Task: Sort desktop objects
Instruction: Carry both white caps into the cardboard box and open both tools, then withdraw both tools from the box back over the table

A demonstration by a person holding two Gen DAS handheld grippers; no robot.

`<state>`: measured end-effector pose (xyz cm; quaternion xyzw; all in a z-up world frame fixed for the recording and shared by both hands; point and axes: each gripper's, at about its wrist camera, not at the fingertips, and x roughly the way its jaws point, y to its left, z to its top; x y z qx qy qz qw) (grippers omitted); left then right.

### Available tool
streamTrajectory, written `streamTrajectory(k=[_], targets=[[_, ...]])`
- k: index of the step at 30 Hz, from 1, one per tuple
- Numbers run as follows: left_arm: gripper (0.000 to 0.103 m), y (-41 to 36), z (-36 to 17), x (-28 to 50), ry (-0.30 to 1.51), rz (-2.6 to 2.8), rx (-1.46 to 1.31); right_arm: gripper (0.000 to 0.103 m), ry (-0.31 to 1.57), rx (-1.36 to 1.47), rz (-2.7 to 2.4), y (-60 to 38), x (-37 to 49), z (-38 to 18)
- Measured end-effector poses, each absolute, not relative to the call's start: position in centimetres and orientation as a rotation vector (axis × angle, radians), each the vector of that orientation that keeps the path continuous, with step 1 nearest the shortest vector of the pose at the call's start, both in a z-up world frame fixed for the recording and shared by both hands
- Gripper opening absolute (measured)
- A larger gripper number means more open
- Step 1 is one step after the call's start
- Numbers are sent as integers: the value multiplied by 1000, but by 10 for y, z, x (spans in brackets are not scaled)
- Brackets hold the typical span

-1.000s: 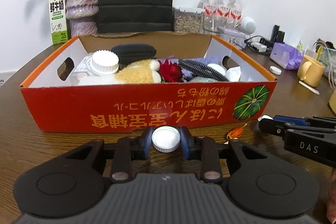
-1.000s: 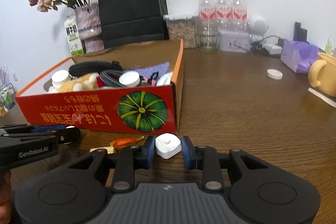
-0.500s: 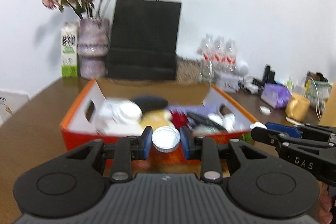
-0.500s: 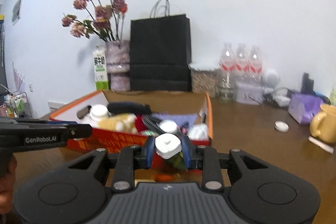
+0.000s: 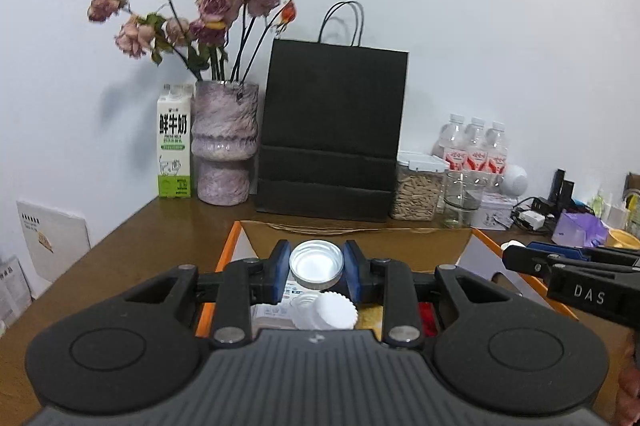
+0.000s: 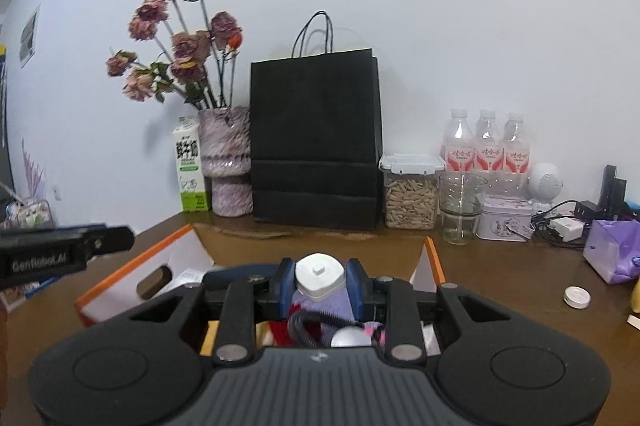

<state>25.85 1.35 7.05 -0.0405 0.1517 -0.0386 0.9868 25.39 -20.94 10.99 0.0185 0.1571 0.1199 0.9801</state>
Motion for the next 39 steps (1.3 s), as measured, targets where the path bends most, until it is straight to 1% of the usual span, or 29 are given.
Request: streamTrajectory(k=[8,19,20,21,22,23,24,25,26,27,28,29,30,33,39], targets=[[29,10,51,277,311,-67,-35,27,375,61,267,-220,282,85],[30,0,33,282,324,-56,6,27,388,60,242,-219,282,69],[31,-1,32,282,324,-52,8,27,387,57,243,-218,281,69],[39,-2,31,281,325,-46,15,27,384,54,242,-217,279,69],[50,-3,31,280,321,-38,23,29,377,52,239,-216,277,69],[55,-3,31,279,311,-32,29,40,371,48,238,-215,276,70],[66,-4,31,277,300,-35,33,47,366,45,237,-215,274,70],[76,-4,32,275,288,-40,35,64,357,43,234,-214,272,71],[81,-5,32,273,277,-41,37,74,346,39,230,-214,270,71],[92,-6,33,271,262,-40,40,76,338,37,229,-214,268,72],[103,-7,33,269,249,-38,43,84,332,37,228,-214,267,73],[103,-8,33,267,228,-35,48,96,329,39,224,-214,266,74],[103,-9,32,265,209,-28,54,102,329,38,221,-214,265,74],[103,-12,31,262,174,-10,79,103,344,33,209,-212,265,74],[103,-13,29,257,170,-12,83,103,337,38,206,-211,258,75]])
